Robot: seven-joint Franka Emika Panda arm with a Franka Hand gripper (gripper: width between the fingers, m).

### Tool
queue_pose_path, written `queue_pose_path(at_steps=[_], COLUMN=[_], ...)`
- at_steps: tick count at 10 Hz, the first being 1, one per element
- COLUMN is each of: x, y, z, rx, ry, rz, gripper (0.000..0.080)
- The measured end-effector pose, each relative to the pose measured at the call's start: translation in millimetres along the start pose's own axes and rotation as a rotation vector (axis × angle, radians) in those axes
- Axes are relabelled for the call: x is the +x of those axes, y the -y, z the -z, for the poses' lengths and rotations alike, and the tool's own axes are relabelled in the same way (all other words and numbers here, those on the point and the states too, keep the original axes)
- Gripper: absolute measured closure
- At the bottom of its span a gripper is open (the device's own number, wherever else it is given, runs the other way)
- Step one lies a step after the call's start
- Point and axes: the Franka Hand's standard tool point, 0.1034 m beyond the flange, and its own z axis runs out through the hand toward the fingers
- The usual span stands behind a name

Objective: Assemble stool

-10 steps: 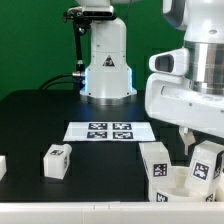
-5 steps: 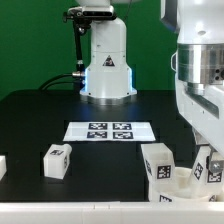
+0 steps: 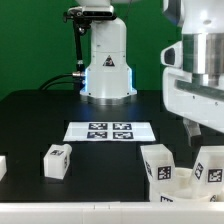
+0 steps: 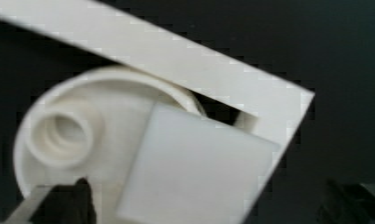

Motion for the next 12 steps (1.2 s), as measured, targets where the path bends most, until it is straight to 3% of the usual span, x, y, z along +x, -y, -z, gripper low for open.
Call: queue_pose_path(at_steps=[3,5,7,10,12], x=[1.2,-9.7,-13.7,-12.2,-13.9], y=[-2.0,5.7,7.8,4.3,3.5], z=[-3.1,-4.1,2.0,4.4,3.4], rx=[-0.006,0.017,0.019,0.000,-0.037], ry=[-0.002,-0.028,-0.024,-0.045,-0.045], rz=[0.178,0.524,0.903,1.113,1.469], gripper=[0.0151,0.0151,0.0151,0.0151,0.0151])
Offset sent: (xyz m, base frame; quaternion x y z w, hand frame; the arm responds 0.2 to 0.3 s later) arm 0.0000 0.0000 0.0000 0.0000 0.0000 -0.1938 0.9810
